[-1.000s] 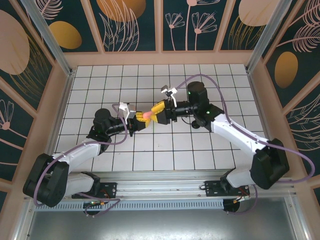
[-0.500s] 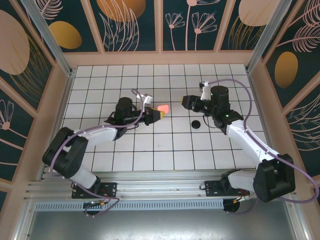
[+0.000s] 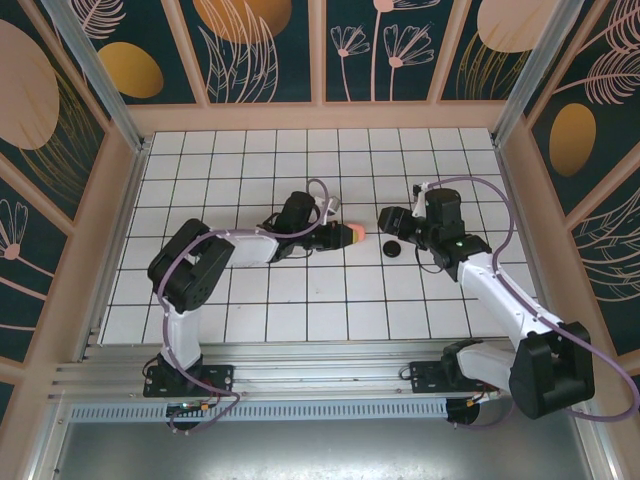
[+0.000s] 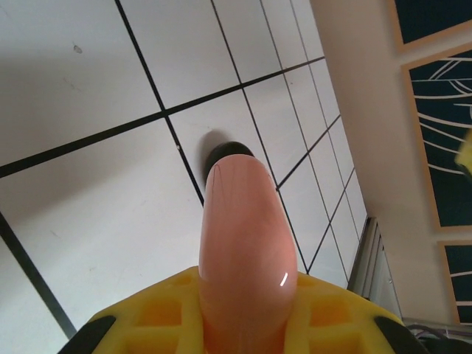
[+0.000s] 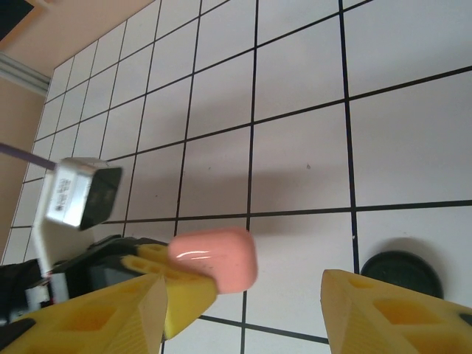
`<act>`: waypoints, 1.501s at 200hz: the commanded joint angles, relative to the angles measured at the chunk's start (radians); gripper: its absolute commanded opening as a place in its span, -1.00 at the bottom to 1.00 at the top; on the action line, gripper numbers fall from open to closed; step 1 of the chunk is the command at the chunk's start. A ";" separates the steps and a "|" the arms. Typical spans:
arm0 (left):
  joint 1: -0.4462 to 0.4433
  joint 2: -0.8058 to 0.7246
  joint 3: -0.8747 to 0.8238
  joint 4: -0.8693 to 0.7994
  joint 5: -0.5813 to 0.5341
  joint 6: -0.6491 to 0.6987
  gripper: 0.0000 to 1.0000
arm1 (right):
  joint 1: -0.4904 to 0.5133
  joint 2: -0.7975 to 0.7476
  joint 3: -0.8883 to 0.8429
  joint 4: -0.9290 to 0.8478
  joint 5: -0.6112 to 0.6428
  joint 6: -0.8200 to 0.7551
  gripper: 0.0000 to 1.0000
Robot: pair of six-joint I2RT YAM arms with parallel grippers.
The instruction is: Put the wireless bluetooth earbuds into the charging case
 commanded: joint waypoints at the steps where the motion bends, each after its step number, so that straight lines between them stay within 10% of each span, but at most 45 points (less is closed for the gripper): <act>1: -0.013 0.048 0.063 -0.053 -0.008 -0.029 -0.72 | -0.010 -0.019 -0.012 -0.019 0.030 0.010 0.15; 127: -0.036 0.151 0.150 -0.220 -0.035 0.026 -0.54 | -0.010 -0.013 0.011 -0.018 0.011 0.009 0.14; 241: -0.030 -0.012 0.071 -0.388 -0.241 0.141 0.20 | -0.018 -0.016 0.017 -0.020 0.085 -0.031 0.21; 268: -0.003 -0.104 0.028 -0.413 -0.300 0.162 0.47 | -0.036 -0.014 -0.001 0.026 0.137 -0.038 0.32; 277: 0.013 -0.146 0.002 -0.415 -0.320 0.166 0.91 | -0.044 -0.012 -0.009 0.036 0.161 -0.044 0.36; 285: 0.031 -0.186 -0.024 -0.419 -0.337 0.169 0.97 | -0.053 -0.010 -0.014 0.043 0.176 -0.052 0.93; 300: 0.066 -0.271 -0.073 -0.432 -0.380 0.183 0.98 | -0.076 -0.005 -0.028 0.062 0.207 -0.065 0.98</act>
